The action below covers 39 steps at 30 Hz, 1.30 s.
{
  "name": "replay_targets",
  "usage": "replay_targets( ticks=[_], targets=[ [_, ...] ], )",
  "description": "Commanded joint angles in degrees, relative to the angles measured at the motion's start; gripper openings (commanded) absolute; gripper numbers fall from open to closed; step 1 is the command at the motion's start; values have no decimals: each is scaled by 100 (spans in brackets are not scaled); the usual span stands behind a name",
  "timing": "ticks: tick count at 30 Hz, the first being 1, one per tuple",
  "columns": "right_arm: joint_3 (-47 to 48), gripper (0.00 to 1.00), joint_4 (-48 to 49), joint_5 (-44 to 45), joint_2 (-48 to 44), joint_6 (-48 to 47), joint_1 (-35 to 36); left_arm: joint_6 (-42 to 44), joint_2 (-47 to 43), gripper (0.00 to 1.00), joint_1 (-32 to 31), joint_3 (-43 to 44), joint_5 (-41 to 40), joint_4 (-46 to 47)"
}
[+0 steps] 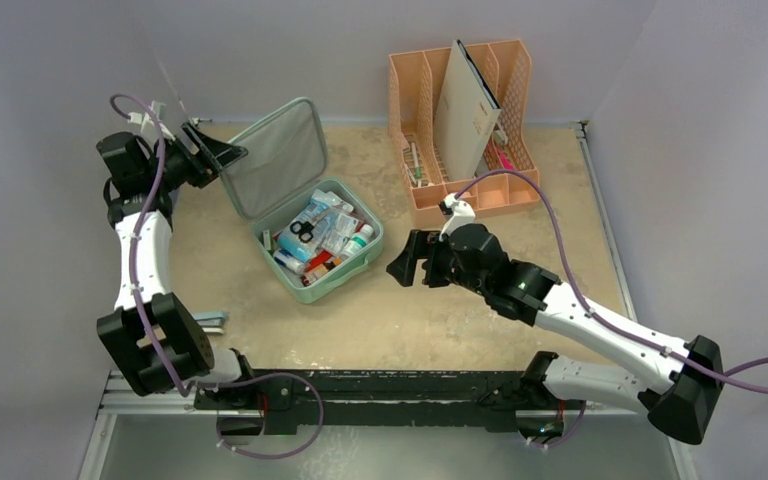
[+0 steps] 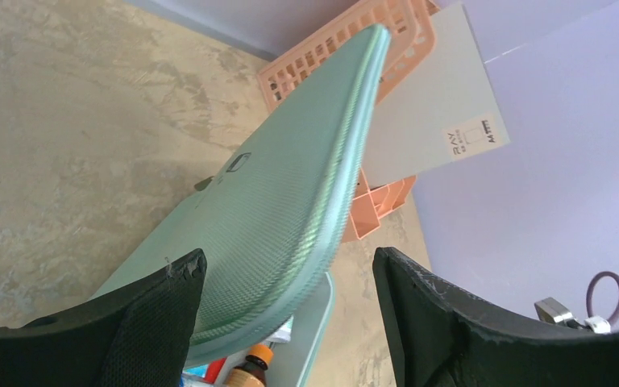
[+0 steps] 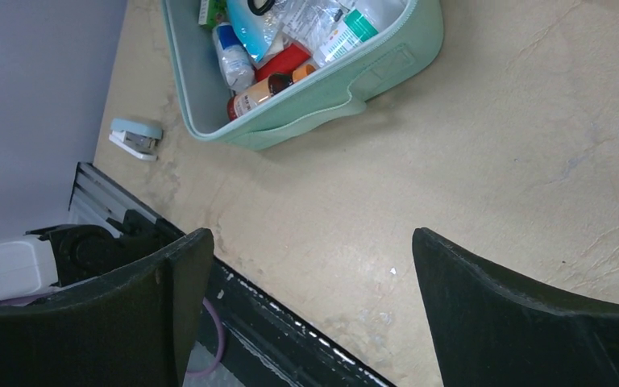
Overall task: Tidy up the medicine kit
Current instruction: Close the lid of the medicine box.
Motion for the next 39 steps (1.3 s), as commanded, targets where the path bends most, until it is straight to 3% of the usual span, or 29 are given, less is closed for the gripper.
replay_targets(
  ticks=[1, 11, 20, 29, 33, 39],
  targets=[
    [-34, 95, -64, 184, -151, -68, 12, -261, -379, 74, -31, 261, 402, 92],
    [-74, 96, -36, 43, -141, -131, 17, -836, -962, 75, -331, -44, 845, 89],
    [-30, 96, 56, -69, -236, -449, 13, -792, -1244, 75, -475, -335, 878, -146],
    [477, 99, 215, 171, 389, -1491, 13, 502, -1053, 76, -473, -459, -519, -1938],
    [1184, 99, -12, 393, 1088, -1879, -9, 583, -921, 76, -476, -936, -1082, -1871],
    [1555, 98, 149, 320, 1882, -1031, -31, 730, -379, 74, -468, -1081, -2156, -1991]
  ],
)
